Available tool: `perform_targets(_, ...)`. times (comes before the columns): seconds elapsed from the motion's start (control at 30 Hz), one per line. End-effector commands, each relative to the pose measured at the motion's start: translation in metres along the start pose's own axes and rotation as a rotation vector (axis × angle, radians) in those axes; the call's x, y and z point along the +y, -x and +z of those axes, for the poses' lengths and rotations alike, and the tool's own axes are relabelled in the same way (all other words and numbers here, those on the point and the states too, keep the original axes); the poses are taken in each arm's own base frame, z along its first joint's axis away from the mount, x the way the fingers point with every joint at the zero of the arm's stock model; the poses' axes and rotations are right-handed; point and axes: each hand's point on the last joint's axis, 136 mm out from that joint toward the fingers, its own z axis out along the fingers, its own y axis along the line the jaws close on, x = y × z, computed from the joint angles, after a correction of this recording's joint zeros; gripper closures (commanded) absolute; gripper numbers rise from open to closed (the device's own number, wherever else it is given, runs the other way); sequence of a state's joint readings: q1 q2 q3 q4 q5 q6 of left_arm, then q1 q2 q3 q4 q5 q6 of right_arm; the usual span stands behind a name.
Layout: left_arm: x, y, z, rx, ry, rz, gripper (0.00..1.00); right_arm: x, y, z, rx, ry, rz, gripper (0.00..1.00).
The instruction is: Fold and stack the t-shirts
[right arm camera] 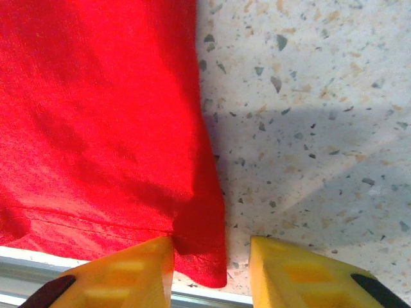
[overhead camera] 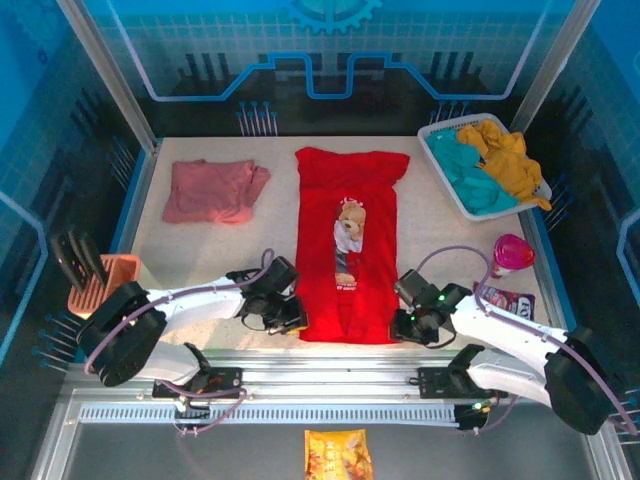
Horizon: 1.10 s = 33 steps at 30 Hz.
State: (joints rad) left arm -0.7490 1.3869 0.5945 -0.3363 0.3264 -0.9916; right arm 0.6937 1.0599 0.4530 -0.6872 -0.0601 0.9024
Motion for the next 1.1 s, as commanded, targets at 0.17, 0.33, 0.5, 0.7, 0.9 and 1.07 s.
perform_targets(0.17,-0.002,0.0,-0.002,-0.007,0.012,0.015,0.87,0.043,-0.003,-0.004,0.038,0.181,-0.039,0.65)
perform_targets(0.33,-0.004,0.002,-0.002,-0.013,0.006,0.015,0.87,0.046,-0.004,-0.006,0.04,0.187,-0.047,0.69)
perform_targets(0.5,-0.005,0.002,-0.002,-0.014,0.003,0.016,0.88,0.049,-0.004,-0.011,0.033,0.179,-0.065,0.72)
perform_targets(0.7,-0.006,0.002,-0.002,-0.011,-0.001,0.017,0.88,0.04,-0.007,-0.001,0.051,0.138,-0.058,0.7)
perform_targets(0.9,-0.005,0.002,-0.003,-0.011,0.003,0.019,0.88,0.02,-0.003,-0.009,0.0,0.051,-0.04,0.69)
perform_targets(1.07,-0.005,0.001,-0.001,-0.008,0.002,0.019,0.87,0.012,-0.003,-0.012,-0.014,0.018,-0.033,0.63)
